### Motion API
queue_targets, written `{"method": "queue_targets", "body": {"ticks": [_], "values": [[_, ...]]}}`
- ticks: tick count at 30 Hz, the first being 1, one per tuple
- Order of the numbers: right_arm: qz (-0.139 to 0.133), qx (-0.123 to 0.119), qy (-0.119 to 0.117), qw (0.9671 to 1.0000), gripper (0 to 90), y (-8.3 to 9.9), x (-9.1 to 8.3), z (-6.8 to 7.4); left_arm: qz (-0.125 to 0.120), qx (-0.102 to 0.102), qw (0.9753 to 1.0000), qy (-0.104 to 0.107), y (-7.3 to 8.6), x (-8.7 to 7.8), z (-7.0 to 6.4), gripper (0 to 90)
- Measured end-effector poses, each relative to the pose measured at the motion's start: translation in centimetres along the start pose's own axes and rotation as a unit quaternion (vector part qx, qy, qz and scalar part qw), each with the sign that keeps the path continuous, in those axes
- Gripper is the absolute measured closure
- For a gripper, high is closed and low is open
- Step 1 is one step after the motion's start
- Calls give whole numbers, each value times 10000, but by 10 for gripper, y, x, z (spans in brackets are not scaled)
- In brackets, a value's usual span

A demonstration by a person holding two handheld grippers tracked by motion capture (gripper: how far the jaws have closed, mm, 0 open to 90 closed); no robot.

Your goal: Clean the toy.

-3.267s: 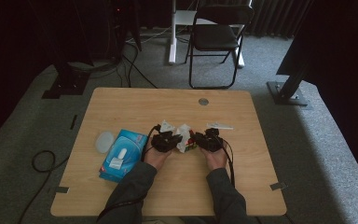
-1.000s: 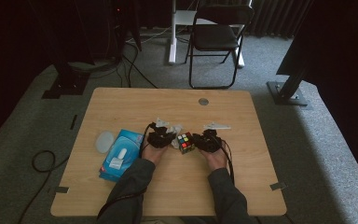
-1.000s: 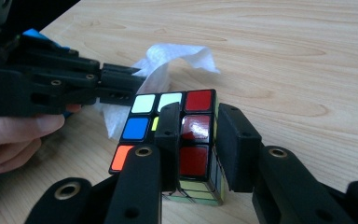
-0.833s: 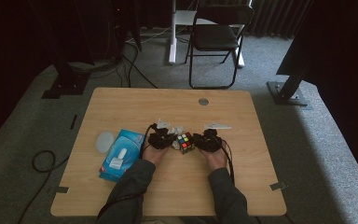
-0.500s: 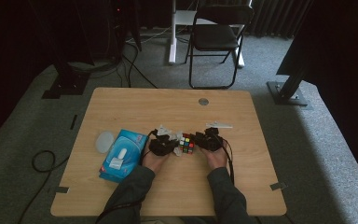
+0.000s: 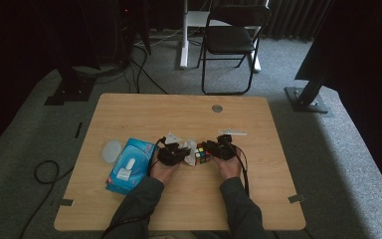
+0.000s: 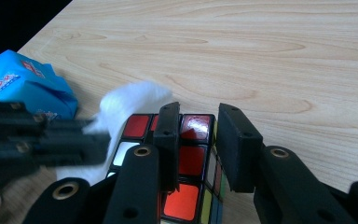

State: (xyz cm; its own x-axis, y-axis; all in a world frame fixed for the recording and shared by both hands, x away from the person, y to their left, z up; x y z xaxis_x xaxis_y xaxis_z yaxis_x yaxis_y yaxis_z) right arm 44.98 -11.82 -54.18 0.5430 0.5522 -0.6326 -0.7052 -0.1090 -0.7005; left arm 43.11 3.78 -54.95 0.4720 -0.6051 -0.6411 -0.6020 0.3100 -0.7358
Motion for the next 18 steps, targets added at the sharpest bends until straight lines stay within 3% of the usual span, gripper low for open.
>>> {"method": "queue_targets", "body": {"ticks": [4,11,18], "values": [[-12,5,-4,10000,700,0,0,0,-173,-36,9998,82,-8,-3,-2,850],[-23,21,12,10000,701,1,0,0,-11,80,10000,34,-9,4,-6,850],[-34,25,33,10000,702,0,0,0,1,86,10000,-9,-9,5,-6,850]]}}
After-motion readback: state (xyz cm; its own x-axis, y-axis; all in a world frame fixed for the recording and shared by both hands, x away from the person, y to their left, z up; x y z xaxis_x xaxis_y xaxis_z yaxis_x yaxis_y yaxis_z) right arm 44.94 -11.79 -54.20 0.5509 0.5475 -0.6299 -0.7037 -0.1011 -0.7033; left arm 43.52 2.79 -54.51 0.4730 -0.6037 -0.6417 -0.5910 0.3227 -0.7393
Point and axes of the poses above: each handheld gripper's, and its own axes: x roughly forward along the jaws, y roughly out of its underside, z roughly to its left, the point moved 6 cm from there along x, roughly forward along the jaws, and after that the axes turned 5 degrees about z, right-handed, at the moved point
